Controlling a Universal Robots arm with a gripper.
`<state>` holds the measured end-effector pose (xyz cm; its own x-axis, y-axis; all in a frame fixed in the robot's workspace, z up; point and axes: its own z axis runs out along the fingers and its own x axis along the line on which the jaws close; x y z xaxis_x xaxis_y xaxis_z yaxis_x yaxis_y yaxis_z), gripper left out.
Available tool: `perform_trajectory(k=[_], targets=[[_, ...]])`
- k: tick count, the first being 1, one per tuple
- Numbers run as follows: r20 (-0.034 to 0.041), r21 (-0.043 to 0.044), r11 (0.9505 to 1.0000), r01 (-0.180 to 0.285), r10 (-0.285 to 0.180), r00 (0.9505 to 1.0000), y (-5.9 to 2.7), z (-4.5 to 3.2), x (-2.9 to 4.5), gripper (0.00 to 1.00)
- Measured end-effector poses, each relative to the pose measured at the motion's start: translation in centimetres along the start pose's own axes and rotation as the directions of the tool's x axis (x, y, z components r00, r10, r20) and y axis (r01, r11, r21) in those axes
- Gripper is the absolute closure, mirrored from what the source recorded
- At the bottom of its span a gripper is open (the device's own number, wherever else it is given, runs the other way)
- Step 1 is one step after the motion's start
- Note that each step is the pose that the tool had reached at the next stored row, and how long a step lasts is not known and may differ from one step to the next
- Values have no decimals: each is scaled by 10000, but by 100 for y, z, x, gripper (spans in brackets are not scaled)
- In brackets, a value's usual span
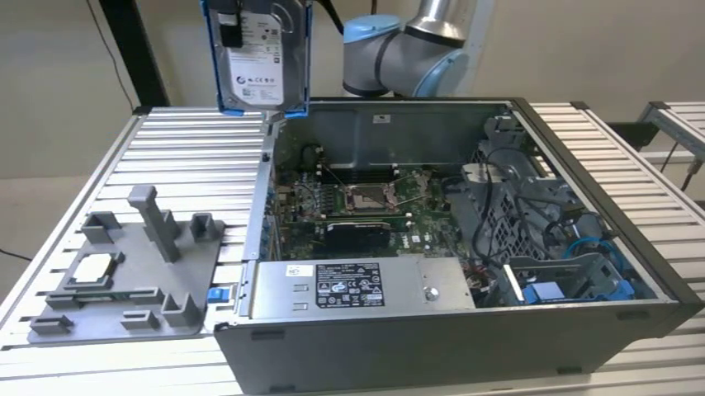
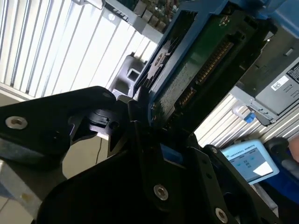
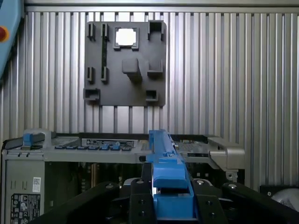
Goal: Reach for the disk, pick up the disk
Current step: 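Pick up the disk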
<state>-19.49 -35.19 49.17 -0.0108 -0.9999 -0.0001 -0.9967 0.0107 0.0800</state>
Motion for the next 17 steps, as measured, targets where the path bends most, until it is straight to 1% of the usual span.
perform_trajectory(k=[2, 3, 7, 8, 10, 13, 15, 17], targets=[[0, -12, 10000, -1, 1, 10000, -88, -7, -1, 100], [-1, -13, 10000, 0, 0, 10000, -113, -9, -1, 100], [0, -5, 10000, 0, 0, 10000, -116, -9, -1, 100], [1, 25, 10000, 1, -1, 10000, -116, -6, -1, 100], [1, 120, 9999, 2, -2, 10000, -121, 5, -2, 100], [3, 249, 9997, 2, -2, 10000, -151, 22, -2, 100], [3, 313, 9995, 3, -3, 10000, -190, 31, -2, 100], [4, 350, 9994, 2, -2, 10000, -252, 38, -3, 100]])
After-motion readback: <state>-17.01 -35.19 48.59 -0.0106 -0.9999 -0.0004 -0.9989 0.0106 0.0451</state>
